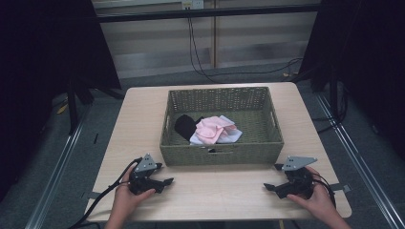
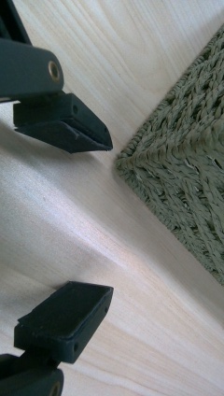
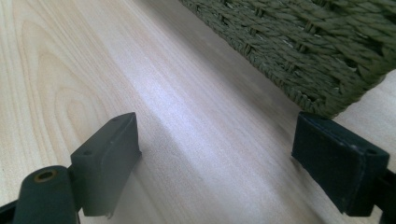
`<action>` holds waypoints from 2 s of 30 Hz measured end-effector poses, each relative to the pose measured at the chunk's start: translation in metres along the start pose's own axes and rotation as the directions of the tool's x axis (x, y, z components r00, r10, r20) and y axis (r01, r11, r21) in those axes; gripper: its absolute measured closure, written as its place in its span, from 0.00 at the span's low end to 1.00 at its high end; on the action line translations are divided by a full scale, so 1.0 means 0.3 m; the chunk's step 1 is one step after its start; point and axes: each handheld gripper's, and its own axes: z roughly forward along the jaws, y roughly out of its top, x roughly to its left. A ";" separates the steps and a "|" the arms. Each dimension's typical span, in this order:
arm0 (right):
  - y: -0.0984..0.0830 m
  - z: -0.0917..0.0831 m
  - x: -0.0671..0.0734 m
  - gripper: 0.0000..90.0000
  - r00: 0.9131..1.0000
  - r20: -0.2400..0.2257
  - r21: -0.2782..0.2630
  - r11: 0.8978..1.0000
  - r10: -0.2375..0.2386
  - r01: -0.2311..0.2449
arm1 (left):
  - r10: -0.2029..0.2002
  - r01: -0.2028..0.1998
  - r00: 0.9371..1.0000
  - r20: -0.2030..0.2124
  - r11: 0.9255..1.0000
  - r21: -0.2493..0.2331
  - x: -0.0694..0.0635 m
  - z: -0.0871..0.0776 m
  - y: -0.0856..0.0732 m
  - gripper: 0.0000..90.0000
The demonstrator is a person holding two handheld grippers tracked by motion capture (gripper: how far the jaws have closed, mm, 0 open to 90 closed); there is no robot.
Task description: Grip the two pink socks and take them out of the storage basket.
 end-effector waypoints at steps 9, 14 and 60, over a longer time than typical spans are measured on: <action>0.050 -0.028 0.013 0.19 0.998 -0.058 0.066 0.998 0.023 -0.019 | 0.000 0.000 1.000 0.003 1.000 0.000 0.001 0.000 0.000 0.27; 0.130 -0.051 0.052 0.23 0.993 -0.118 0.112 0.993 -0.015 0.029 | -0.001 0.001 1.000 0.003 1.000 -0.001 0.001 0.001 0.000 0.27; 0.740 0.180 -0.126 0.41 0.998 -0.038 0.173 0.984 0.042 -0.035 | -0.003 0.003 1.000 0.002 1.000 0.000 -0.001 0.001 0.000 0.26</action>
